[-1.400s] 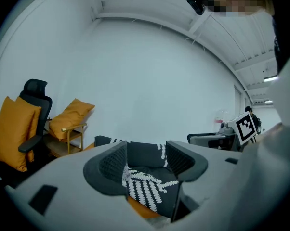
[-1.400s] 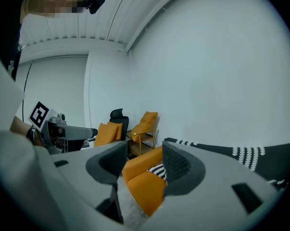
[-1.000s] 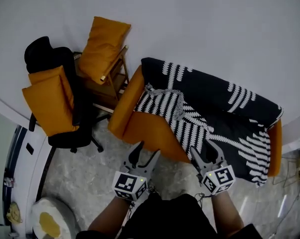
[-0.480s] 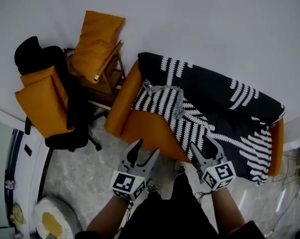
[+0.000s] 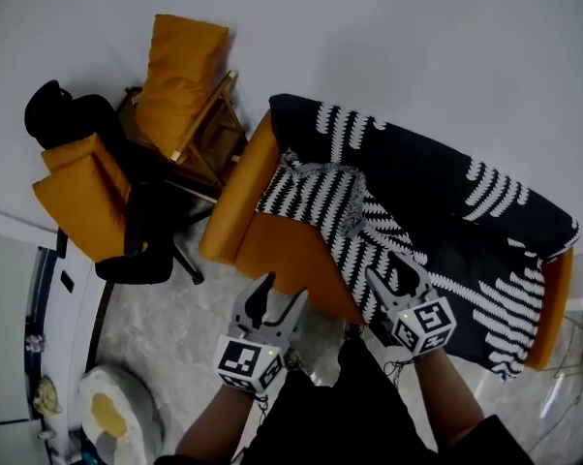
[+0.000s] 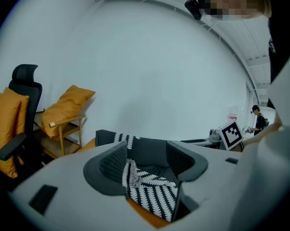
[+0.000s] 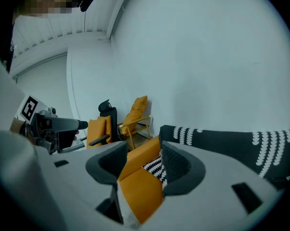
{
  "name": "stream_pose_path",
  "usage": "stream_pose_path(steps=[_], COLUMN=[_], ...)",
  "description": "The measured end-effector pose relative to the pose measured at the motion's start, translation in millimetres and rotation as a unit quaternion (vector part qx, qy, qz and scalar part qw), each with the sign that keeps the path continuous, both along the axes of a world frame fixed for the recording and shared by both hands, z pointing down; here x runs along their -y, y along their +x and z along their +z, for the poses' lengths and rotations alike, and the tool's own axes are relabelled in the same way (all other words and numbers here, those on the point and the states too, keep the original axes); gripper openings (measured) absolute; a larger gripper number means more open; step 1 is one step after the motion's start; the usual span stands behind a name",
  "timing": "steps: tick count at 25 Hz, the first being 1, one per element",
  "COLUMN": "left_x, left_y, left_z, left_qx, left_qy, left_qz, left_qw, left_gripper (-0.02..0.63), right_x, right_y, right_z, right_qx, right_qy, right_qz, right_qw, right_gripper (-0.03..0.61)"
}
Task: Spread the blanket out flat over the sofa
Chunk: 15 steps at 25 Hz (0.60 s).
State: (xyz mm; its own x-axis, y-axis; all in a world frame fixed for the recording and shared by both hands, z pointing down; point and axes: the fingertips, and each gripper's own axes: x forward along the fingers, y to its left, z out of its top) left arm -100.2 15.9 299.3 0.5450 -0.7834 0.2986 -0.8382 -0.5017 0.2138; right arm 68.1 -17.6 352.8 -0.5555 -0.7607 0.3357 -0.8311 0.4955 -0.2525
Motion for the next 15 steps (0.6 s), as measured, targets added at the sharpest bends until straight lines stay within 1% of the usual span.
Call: stream_pose_path(steps=[3,7,12,15], left_x=[16,35,51,57], left_y=[21,40,56,62], left_z=[10,23,50,70], left_qx=[0.001,0.001,0.0,-0.004], left_qy=[-0.017,-0.036,-0.059,-0.076], left_qz=[-0.012,-0.034,-0.041,-0.035], left_qw=[0.9998,0.9988,0.9974,0.9964], left_gripper=[0.244,0.244,0.244,0.244], right_x=[22,43,64,74], right_y=[20,38,50,57], right_z=[17,44,90,121], right_qx=[0.0,-0.001,-0.011,-0.022], right_qy=[-0.011,-0.038,-0.068,-0.087], right_qz=[-0.011,-0.027,-0.04,-0.035], right_qw=[1.0,0.999,0.997,0.995], right_gripper=[0.235,0.235,0.235,0.236])
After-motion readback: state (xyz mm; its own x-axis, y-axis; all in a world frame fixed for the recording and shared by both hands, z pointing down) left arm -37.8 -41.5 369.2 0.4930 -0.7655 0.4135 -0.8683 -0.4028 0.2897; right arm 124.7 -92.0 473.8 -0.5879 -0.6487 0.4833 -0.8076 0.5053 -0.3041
